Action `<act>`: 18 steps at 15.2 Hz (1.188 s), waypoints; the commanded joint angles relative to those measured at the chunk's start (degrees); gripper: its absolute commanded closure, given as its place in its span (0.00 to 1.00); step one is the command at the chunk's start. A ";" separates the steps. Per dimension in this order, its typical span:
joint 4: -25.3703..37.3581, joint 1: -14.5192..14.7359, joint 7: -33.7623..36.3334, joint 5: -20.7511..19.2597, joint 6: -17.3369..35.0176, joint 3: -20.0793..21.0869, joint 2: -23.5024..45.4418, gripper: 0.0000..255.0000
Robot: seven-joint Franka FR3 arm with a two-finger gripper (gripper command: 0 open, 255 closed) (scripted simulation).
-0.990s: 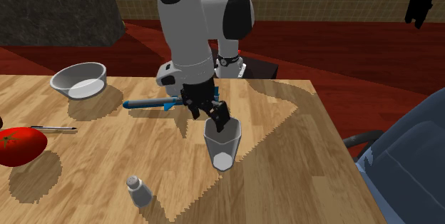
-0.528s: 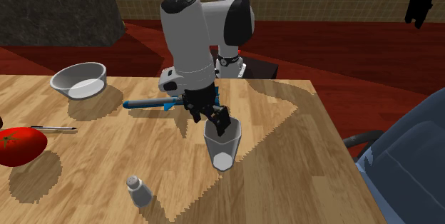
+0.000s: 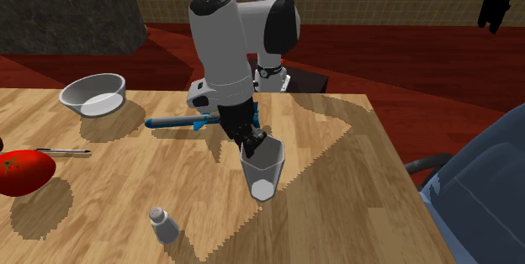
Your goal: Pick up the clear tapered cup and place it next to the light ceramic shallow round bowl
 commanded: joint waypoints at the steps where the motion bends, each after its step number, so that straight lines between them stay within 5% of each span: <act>1: -0.01 0.03 0.01 0.01 0.01 0.03 0.04 1.00; 18: 6.01 -0.18 0.61 0.29 -9.05 0.13 -3.07 1.00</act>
